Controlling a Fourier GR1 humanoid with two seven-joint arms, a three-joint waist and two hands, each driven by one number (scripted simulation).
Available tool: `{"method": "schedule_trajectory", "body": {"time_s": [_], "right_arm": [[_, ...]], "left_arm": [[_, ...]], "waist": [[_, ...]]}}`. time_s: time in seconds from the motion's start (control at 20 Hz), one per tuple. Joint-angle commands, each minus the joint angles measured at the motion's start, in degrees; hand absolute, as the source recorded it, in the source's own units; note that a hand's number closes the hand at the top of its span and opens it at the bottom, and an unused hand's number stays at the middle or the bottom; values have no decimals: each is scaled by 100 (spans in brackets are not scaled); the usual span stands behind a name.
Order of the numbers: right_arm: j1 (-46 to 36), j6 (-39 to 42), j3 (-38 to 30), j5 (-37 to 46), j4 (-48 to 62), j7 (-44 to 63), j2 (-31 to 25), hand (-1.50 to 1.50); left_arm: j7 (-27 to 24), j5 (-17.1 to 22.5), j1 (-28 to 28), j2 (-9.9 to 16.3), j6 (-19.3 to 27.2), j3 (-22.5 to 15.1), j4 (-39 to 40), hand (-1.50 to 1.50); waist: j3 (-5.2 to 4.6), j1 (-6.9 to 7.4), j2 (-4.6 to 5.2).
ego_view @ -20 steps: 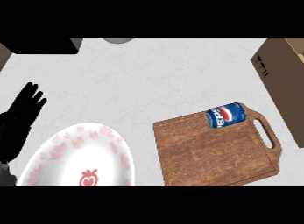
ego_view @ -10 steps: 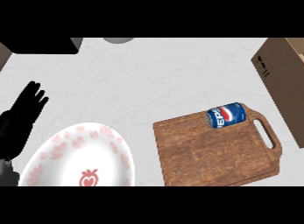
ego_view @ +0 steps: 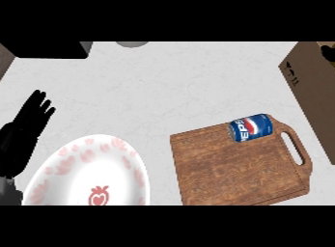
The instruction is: Pick the squash from the cutting board and place it in the cardboard box
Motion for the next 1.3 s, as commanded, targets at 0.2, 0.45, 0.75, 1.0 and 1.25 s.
{"method": "schedule_trajectory", "body": {"time_s": [0.2, 0.45, 0.75, 1.0, 1.25], "right_arm": [[206, -130, -477, -433, 1031, -9, 99, -150], [513, -583, -703, -898, 1026, -1241, 68, -150], [361, -1606, -1677, -1899, 485, -1695, 97, -150], [585, -1673, -2290, -2744, -38, -1965, 44, -150], [1394, -1342, -2469, -3320, -925, -1878, 102, -150]], "left_arm": [[-38, 74, 45, 53, -190, 108, 49, 0], [76, 140, 302, -12, -211, 150, -246, 0], [242, -140, 195, -154, 103, -49, -387, 0], [67, -48, 238, -41, -96, 139, -152, 0], [-138, 5, -5, 72, -244, 387, 259, 0]], "waist": [[0, 8, 2], [1, -18, -17], [12, -70, -37], [1, -146, -54], [-8, -189, -52]]}}
